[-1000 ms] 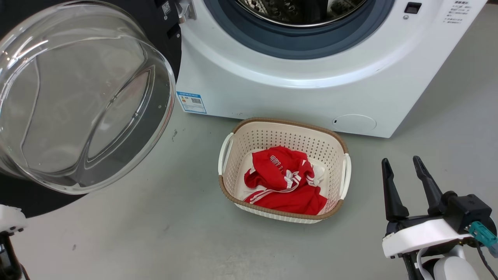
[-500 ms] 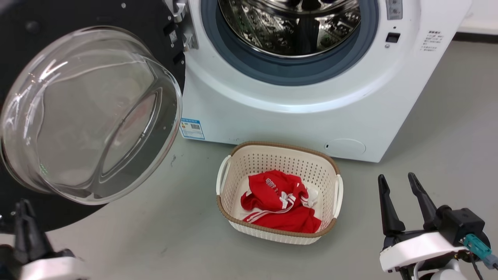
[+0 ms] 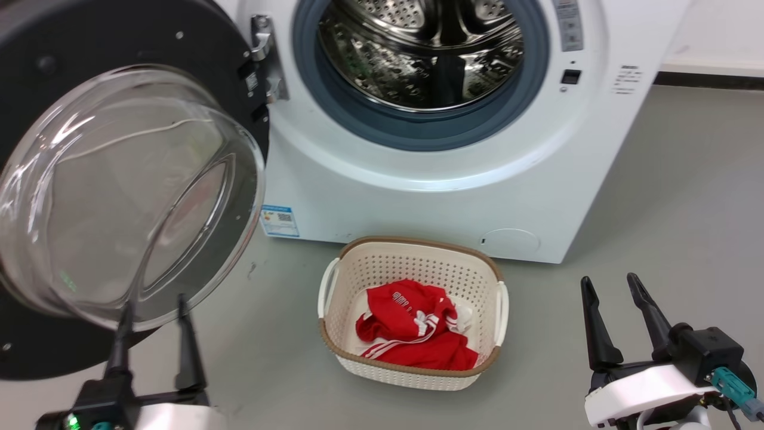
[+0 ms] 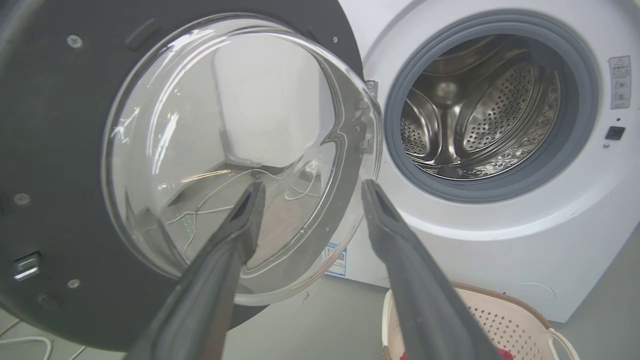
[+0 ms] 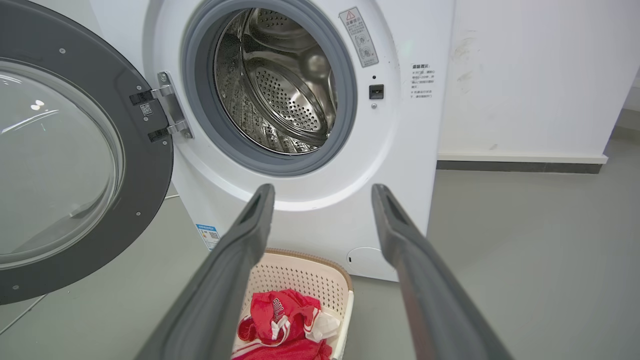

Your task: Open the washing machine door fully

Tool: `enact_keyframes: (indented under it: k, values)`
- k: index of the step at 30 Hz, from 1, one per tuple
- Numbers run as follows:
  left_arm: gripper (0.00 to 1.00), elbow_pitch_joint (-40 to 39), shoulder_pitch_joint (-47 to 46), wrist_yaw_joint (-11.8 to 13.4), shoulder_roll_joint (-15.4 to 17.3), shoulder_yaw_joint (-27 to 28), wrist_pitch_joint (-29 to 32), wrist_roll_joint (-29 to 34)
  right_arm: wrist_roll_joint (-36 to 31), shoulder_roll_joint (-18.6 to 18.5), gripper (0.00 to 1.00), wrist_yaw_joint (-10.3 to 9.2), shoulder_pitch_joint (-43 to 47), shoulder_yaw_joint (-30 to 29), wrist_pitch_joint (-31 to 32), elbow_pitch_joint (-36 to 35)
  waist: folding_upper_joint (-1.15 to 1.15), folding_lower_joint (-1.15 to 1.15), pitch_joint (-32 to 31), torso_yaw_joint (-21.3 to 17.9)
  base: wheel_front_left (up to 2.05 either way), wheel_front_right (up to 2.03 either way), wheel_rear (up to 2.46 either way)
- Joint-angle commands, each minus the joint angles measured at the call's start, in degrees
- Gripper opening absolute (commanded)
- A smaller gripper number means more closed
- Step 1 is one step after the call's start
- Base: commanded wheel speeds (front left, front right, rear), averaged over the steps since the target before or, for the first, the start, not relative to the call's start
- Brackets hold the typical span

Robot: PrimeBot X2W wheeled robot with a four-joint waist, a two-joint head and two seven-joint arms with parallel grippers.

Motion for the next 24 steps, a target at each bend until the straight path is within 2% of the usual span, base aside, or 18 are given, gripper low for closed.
enact_keyframes:
  k: [1, 11, 17, 24]
  values:
    - [1.00, -0.3, -0.8, -0.2, 0.0, -0.5, -0.1, 0.4, -0.5, 0.1, 1.00, -0.04, 0.6, -0.1, 0.1, -0.4, 0.00, 0.00, -0.5, -0.9, 0.00, 0.00, 0.00]
    - [1.00, 2.0, -4.7, -1.8, 0.0, -6.5, -0.1, 1.8, -1.9, 0.1, 1.00, -0.04, 1.6, -0.6, 1.6, -2.9, 0.00, 0.00, -1.7, -6.3, 0.00, 0.00, 0.00]
    - [1.00, 3.7, -5.6, -1.3, -0.1, -6.9, -0.1, 1.9, -1.9, 0.1, 1.00, -0.03, 2.3, -0.4, 2.2, -4.4, 0.00, 0.00, -2.3, -8.6, 0.00, 0.00, 0.00]
    - [1.00, 4.2, -4.7, -0.9, -0.1, -6.8, -0.1, 2.0, -1.5, 0.1, 1.00, -0.03, 3.0, -0.4, 2.7, -5.2, 0.00, 0.00, -2.1, -9.1, 0.00, 0.00, 0.00]
